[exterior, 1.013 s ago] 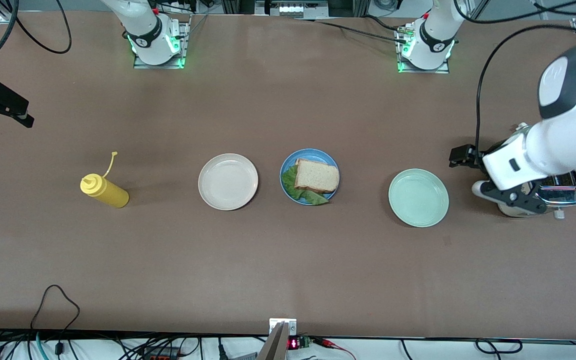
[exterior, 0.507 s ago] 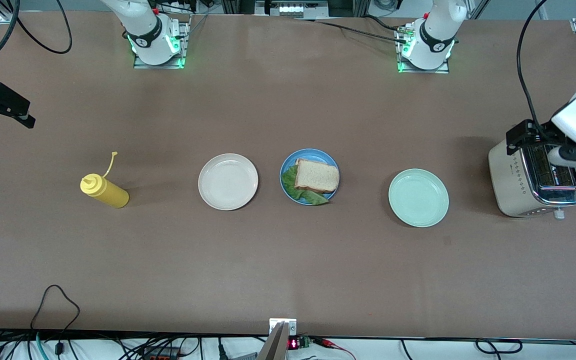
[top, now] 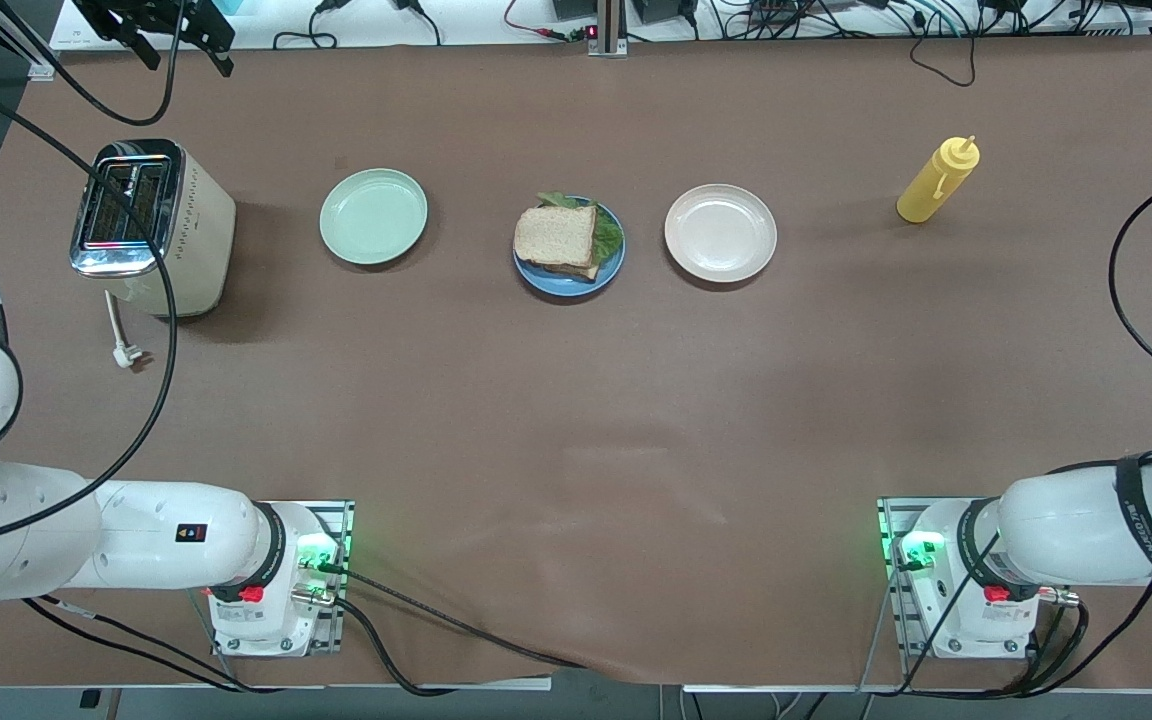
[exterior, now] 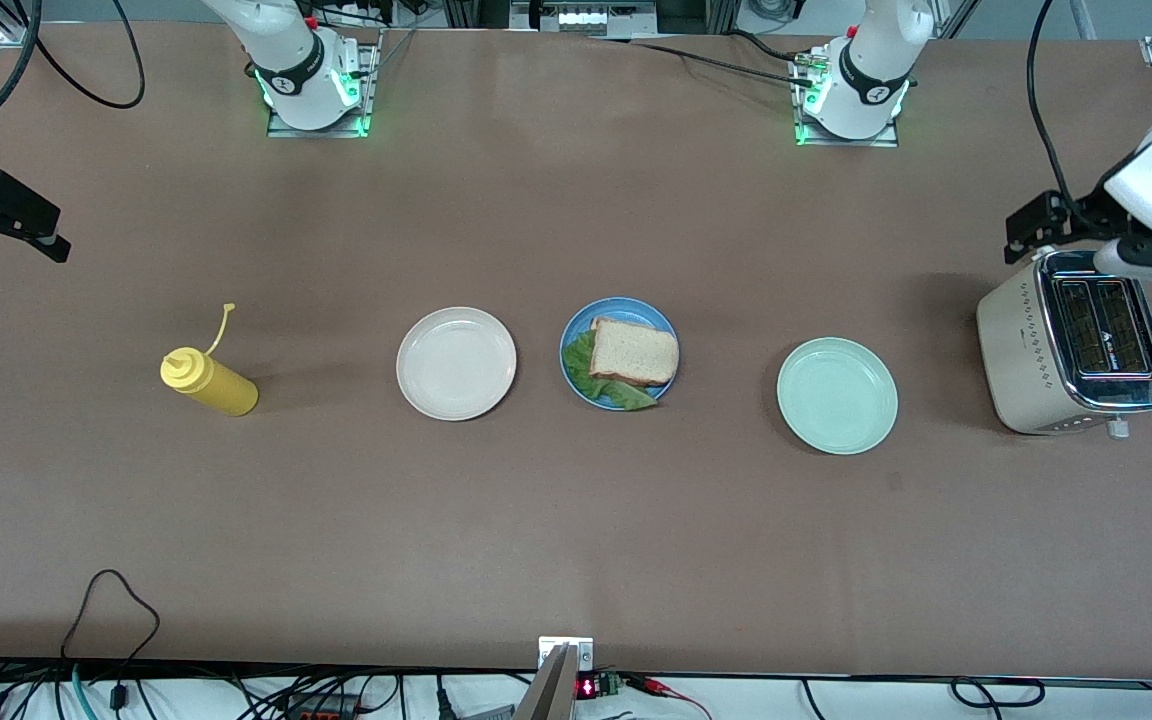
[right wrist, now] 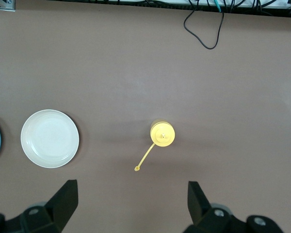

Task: Make sandwich in blue plate with both arms

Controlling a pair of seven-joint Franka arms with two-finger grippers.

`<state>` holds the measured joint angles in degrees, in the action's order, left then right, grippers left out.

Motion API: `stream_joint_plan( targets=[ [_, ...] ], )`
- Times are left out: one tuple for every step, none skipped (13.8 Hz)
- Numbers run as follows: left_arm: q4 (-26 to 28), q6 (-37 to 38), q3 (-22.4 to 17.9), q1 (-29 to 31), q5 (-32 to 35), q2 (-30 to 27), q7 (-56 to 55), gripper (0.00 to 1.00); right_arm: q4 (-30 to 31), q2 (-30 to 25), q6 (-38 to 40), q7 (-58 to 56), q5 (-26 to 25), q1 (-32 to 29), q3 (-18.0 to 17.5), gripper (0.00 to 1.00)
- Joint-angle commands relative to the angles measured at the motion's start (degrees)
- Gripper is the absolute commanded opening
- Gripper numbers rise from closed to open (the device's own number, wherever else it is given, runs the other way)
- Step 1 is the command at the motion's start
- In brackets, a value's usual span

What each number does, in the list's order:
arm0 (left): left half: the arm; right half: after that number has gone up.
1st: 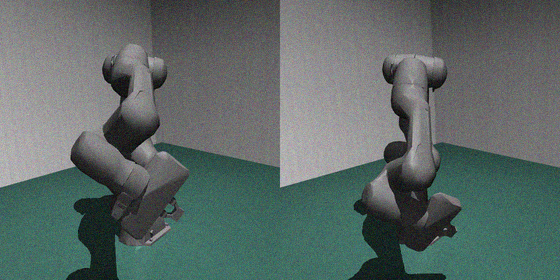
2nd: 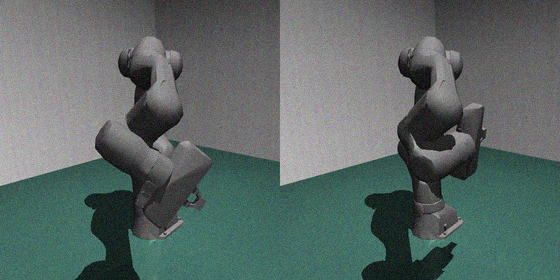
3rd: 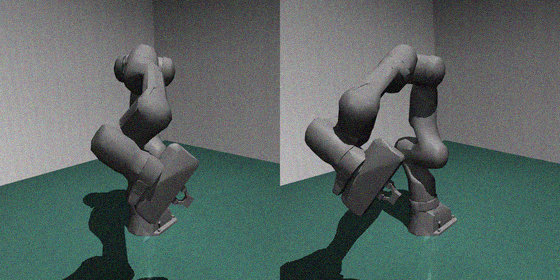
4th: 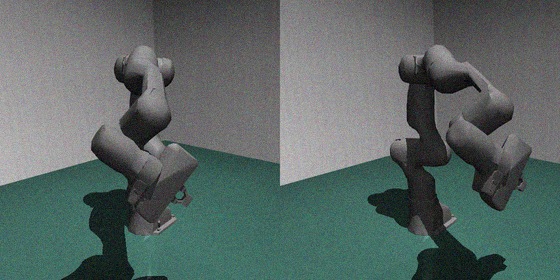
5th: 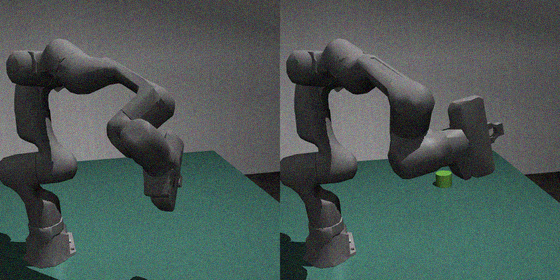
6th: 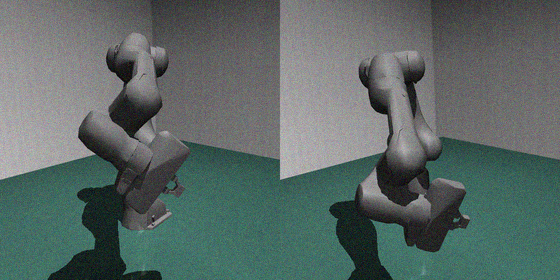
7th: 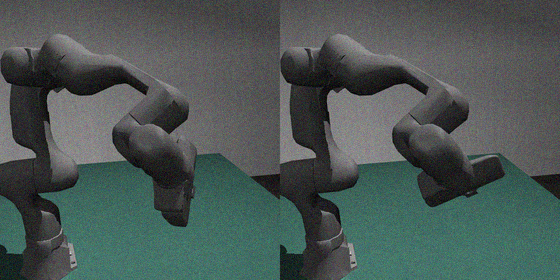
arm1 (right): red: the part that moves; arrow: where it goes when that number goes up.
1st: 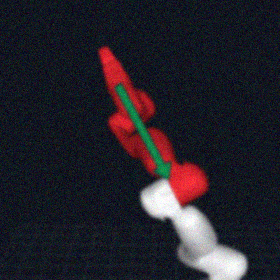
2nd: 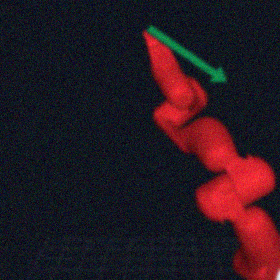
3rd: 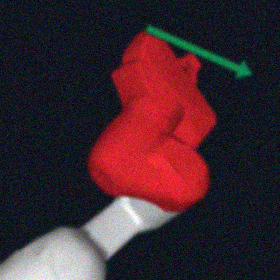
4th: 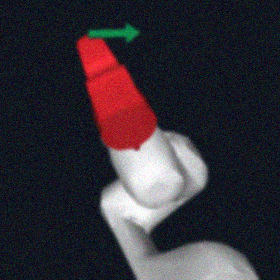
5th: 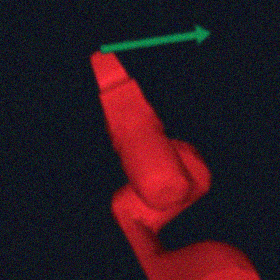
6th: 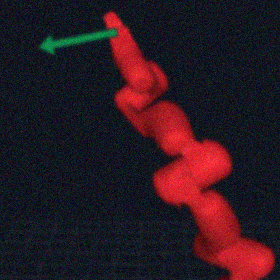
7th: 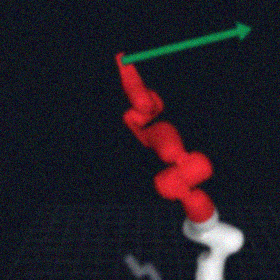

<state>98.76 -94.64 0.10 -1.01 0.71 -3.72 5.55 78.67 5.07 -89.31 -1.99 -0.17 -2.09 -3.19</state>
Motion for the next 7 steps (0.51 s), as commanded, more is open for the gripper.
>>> stream_joint_plan(
  targets=[
    [-0.2,2.0,-0.7,-0.2,-1.0,-0.8,0.4,1.00,-0.2,0.1,-0.3,0.3,0.9,-0.3,-0.4,1.00],
    [-0.3,2.1,-0.5,-0.2,-0.9,-0.9,0.4,1.00,-0.2,0.1,-0.3,0.3,0.9,-0.3,-0.4,1.00],
    [-0.4,2.2,-0.1,-0.3,-0.9,-0.9,0.4,1.00,-0.1,0.1,-0.3,0.3,0.9,-0.3,-0.4,1.00],
    [-0.4,2.1,0.3,-0.3,-0.9,-0.9,0.3,1.00,-0.1,0.1,-0.2,0.1,0.9,-0.3,-0.4,1.00],
    [-0.4,2.1,0.3,-0.3,-0.9,-0.8,0.2,1.00,0.0,0.1,-0.3,0.1,1.0,-0.3,-0.4,1.00],
    [-0.4,2.8,0.3,-0.3,-0.9,-0.9,0.1,1.00,-0.1,0.0,-0.3,0.1,0.9,-0.3,-0.4,1.00],
    [-0.5,3.1,0.3,-0.3,-0.9,-0.7,-0.3,1.00,-0.1,0.1,-0.3,0.1,0.9,-0.3,-0.4,1.00]
  ],
)
